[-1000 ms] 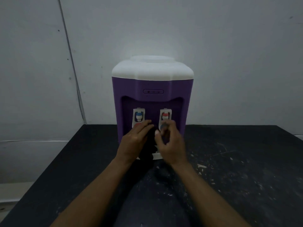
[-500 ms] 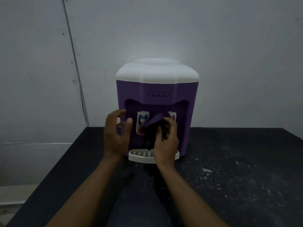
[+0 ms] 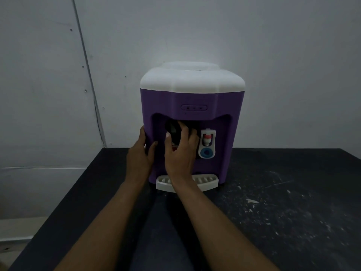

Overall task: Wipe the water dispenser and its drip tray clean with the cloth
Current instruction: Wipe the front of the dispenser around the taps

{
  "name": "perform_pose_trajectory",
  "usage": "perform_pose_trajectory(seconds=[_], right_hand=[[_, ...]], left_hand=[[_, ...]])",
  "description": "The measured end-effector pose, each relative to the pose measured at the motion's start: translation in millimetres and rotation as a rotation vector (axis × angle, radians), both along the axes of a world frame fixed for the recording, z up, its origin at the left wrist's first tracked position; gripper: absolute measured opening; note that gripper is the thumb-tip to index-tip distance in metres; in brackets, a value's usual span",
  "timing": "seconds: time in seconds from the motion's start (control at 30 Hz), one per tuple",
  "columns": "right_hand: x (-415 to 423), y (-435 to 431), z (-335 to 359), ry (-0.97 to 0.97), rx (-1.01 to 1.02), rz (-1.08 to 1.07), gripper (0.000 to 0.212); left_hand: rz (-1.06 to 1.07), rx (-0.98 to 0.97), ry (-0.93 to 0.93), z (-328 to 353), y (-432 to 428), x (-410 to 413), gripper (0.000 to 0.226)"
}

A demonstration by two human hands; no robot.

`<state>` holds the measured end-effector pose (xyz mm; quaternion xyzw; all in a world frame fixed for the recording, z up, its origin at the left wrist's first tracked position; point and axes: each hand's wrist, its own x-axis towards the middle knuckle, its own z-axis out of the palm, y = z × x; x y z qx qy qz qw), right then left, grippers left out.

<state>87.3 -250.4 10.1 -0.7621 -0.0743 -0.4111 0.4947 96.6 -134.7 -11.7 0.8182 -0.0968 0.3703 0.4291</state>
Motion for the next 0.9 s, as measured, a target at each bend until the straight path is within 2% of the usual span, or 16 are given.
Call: perform_pose_trajectory(seconds=[0.17,0.23,0.3,0.37,0.43,0.5,0.6,0.67,0.73,0.8,0.9], right_hand=[[5,-25,8,-0.033,-0.392,-0.095,0.040],[5,-34,15,-0.022,-0.454,-0.090,0.039],[3,-38,18,0.018,-0.399,-0.070,0.035],[-1,-37,15,0.087,-0.232,-0.025,0.033],[-4,-30,14,0.170,-0.075,0.026,0.037],[-6,-19,14,0.240,-0.002,0.047,0.042],[-5,-10,17,0.177,-0.122,-0.018,0.038],[-3,-16,15,0.088,-0.228,-0.010,0.037],[2,-25,11,0.034,-0.252,0.013,0.038],[5,-26,3,0.021,-0.187,0.043,0.039],[2,-18,-18,0.101,-0.025,0.077,0.044]], left_hand=[[0.019,-0.015,0.003,-5,0,3,0.061],[0.026,0.000,0.008,-4,1,3,0.061],[0.037,0.024,-0.003,-3,2,2,0.059],[0.037,0.047,-0.012,-2,3,1,0.058],[0.036,0.054,-0.009,-2,3,1,0.058],[0.047,0.051,0.000,-2,3,1,0.058],[0.055,0.032,0.014,-4,1,3,0.059],[0.056,0.034,0.013,-7,2,4,0.060],[0.058,0.037,0.006,-7,3,5,0.059],[0.060,0.049,-0.010,-7,3,5,0.060],[0.058,0.071,-0.038,-6,6,4,0.061]])
